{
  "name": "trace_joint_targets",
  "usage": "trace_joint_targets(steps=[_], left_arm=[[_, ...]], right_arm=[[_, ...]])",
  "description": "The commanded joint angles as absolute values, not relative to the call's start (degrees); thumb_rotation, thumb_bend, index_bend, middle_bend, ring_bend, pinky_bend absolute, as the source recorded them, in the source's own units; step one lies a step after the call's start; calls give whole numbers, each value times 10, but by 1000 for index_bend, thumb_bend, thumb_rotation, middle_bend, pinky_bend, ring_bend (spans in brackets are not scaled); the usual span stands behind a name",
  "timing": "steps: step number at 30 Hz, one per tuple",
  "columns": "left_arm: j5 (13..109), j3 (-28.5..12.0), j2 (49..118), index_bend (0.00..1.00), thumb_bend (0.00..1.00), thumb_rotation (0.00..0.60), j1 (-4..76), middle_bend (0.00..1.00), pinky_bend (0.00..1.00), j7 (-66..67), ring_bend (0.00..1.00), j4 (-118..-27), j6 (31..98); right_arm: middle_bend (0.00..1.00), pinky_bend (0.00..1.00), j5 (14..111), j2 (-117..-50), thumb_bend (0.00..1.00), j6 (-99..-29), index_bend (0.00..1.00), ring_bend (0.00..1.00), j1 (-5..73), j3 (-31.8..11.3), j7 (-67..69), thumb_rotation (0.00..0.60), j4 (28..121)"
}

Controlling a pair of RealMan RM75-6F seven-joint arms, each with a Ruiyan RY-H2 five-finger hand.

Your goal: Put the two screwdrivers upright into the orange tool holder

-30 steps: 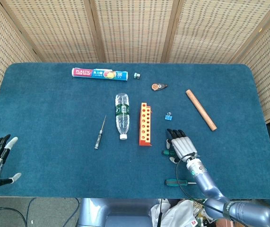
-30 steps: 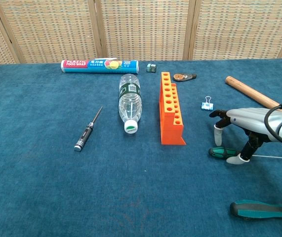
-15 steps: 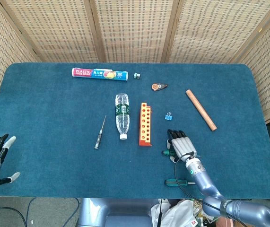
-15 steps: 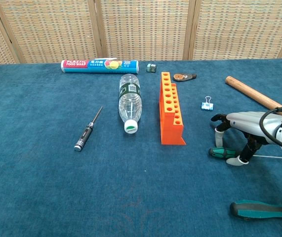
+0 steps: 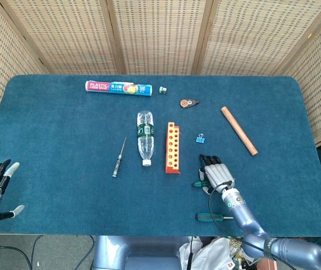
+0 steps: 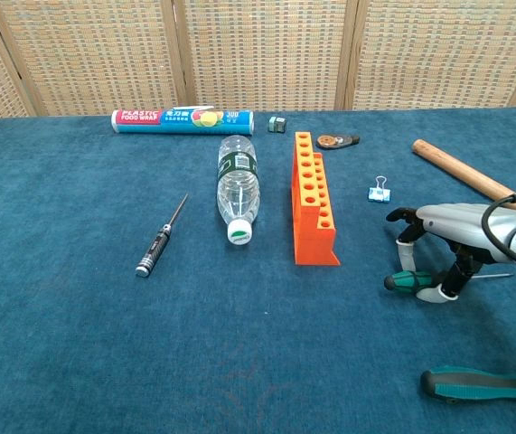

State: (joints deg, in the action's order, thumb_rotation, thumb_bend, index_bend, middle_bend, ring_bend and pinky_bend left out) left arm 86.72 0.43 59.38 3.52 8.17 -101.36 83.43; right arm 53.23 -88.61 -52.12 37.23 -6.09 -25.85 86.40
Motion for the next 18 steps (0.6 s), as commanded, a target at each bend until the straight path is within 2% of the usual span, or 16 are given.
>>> trace_joint_targets(steps=[1,8,18], left_arm=[[867,4,594,0,0,600,35,0,0,81,0,-1014,834],[870,6,591,0,0,600,35,0,0,78,0,-1015,834],[895,15,581,0,0,600,27,0,0,55,0,-1018,852]], right_arm=[[0,0,539,-881,319,-524,596,0,370,-62,-250,600,872],[0,0,568,-842,334,-539,602,0,356,-77,-196,600,930],[14,0,649,-743,340,-578,609,0,321,-108,-70,600,1055]])
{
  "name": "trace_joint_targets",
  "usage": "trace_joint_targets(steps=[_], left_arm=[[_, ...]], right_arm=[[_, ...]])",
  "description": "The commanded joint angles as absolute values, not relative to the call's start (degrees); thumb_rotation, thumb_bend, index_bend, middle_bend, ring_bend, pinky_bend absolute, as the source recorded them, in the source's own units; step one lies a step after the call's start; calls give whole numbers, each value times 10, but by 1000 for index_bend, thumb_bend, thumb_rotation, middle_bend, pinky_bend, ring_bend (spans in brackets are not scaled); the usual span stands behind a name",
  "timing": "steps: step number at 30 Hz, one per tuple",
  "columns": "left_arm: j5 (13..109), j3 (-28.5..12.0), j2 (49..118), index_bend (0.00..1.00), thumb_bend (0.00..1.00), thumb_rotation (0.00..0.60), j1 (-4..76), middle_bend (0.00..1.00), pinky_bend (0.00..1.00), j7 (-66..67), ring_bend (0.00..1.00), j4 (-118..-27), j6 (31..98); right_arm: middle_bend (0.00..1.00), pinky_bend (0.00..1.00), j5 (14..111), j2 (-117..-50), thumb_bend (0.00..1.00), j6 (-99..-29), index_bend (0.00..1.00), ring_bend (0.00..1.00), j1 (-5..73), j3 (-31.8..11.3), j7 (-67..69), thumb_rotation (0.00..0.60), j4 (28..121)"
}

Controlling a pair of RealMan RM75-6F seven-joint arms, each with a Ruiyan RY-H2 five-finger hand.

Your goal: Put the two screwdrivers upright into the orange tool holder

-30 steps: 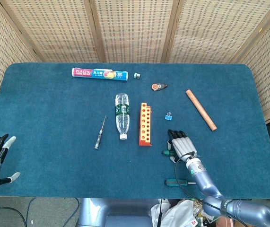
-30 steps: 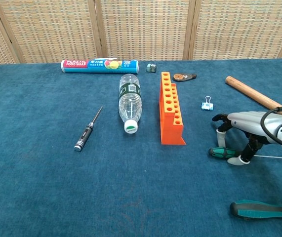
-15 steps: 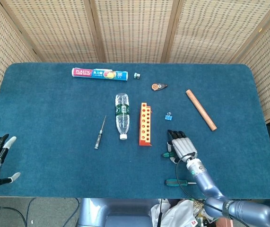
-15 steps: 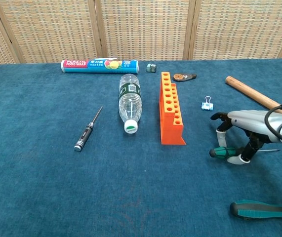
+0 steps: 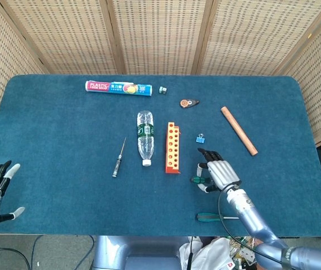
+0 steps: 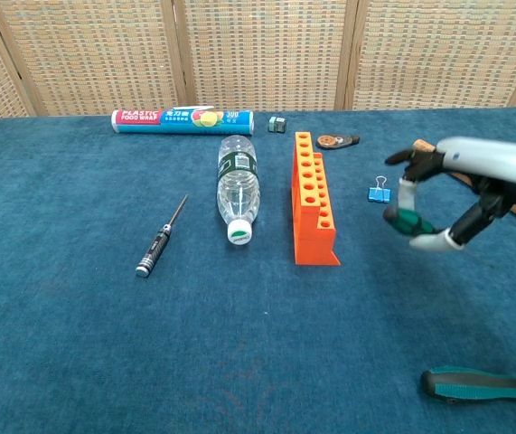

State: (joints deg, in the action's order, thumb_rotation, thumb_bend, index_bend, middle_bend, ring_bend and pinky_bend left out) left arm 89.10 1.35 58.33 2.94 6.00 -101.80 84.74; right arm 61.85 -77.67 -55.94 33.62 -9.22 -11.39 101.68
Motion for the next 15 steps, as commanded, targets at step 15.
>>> trace_joint_targets(steps=[15], left_arm=[[886,8,574,0,0,600,34,0,0,36,0,-1013,843]], right_arm=[[70,0,611,-723,341,-579,615,0,343,-214,105,600,1137]])
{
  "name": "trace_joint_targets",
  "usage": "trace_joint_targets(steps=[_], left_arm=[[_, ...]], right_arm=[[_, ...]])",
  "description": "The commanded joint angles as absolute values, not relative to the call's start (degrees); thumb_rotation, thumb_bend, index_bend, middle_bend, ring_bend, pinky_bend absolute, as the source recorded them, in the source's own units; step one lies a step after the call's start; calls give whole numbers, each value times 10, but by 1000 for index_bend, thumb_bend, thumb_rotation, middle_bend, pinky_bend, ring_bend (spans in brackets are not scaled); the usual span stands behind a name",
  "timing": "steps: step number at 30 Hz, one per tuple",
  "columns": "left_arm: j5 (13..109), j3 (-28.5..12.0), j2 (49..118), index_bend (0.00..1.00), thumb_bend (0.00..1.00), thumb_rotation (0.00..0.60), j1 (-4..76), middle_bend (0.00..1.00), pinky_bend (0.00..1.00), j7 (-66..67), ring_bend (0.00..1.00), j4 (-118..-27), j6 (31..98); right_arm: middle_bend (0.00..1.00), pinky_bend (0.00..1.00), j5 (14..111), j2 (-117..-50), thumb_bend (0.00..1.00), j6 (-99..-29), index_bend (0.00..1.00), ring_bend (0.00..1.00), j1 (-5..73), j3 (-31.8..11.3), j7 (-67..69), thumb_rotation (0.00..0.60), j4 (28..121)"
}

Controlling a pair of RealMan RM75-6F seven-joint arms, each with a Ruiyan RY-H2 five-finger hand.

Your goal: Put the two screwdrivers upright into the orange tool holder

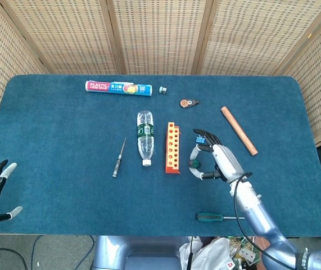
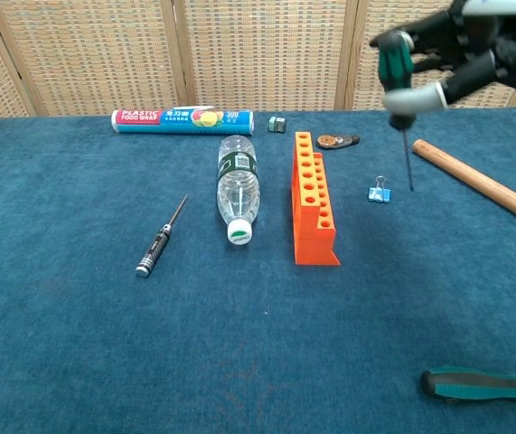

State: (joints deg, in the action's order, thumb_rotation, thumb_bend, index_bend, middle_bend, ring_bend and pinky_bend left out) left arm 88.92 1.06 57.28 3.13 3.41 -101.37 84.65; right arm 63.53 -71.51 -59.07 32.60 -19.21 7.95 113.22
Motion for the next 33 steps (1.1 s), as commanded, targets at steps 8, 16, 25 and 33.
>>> trace_joint_targets(steps=[8,16,25,33], left_arm=[[864,1,578,0,0,600,42,0,0,46,0,-1013,827],[845,-4,582,0,0,600,49,0,0,56,0,-1013,811],[820,-9,588,0,0,600,59,0,0,66,0,-1010,788],[816,-10,590,0,0,600,62,0,0,70,0,-1010,785]], right_arm=[[77,0,566,-789,341,-526,615,0,374,-254,241,600,1077],[94,0,608,-845,341,-520,624,0,383,-259,317,600,1002],[95,0,670,-879,341,-535,629,0,383,-259,395,600,934],[99,0,691,-868,341,-533,632,0,376,-249,425,600,933]])
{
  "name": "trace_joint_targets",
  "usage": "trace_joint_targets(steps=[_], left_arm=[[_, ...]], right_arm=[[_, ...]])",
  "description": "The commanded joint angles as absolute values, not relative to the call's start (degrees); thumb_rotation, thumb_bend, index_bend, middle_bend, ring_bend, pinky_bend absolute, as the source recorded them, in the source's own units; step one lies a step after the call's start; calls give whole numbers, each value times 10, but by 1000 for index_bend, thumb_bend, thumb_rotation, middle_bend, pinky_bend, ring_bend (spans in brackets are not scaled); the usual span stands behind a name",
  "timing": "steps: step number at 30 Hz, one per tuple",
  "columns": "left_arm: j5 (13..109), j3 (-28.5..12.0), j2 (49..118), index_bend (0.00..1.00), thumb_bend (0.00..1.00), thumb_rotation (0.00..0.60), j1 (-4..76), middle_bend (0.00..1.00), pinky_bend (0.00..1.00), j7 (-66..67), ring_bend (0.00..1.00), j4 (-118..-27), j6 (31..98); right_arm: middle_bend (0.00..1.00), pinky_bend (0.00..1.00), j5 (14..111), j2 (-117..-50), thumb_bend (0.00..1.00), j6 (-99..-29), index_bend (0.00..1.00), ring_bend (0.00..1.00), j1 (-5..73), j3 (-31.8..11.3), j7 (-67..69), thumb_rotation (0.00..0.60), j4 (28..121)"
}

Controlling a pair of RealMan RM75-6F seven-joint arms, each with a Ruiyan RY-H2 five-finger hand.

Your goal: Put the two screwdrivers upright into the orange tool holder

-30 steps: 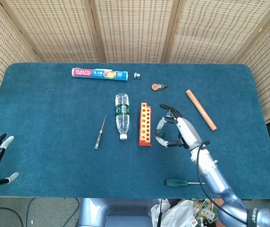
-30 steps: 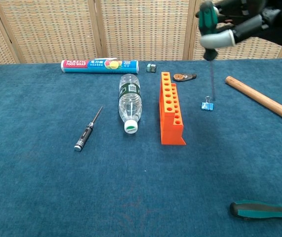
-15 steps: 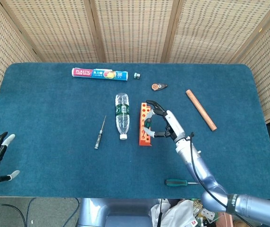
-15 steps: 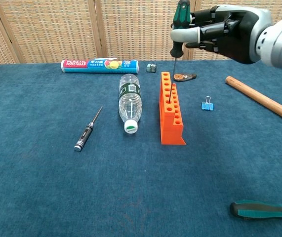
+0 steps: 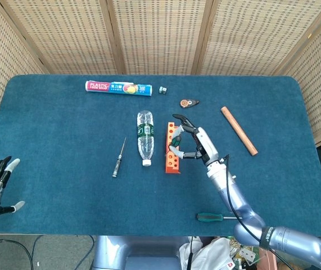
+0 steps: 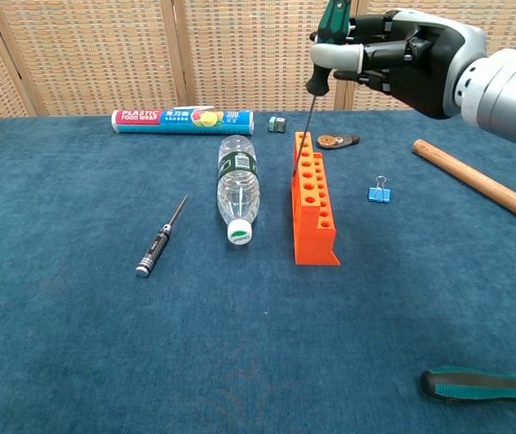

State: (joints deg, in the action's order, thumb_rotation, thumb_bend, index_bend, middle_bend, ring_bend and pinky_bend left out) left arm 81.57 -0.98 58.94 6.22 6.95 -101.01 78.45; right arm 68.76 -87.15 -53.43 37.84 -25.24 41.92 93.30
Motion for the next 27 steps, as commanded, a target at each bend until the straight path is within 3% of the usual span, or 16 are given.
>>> trace_joint_targets(steps=[1,27], left_arm=[[815,-10,590,0,0,600,62,0,0,70,0,-1010,785],[817,-6,592,0,0,600,62,0,0,78,0,-1013,790]], right_arm=[[100,0,692,-867,341,-532,632,0,375,-248,428,600,933],[104,0,724,-843,345,-533,640,0,357,-215,482,600,927]])
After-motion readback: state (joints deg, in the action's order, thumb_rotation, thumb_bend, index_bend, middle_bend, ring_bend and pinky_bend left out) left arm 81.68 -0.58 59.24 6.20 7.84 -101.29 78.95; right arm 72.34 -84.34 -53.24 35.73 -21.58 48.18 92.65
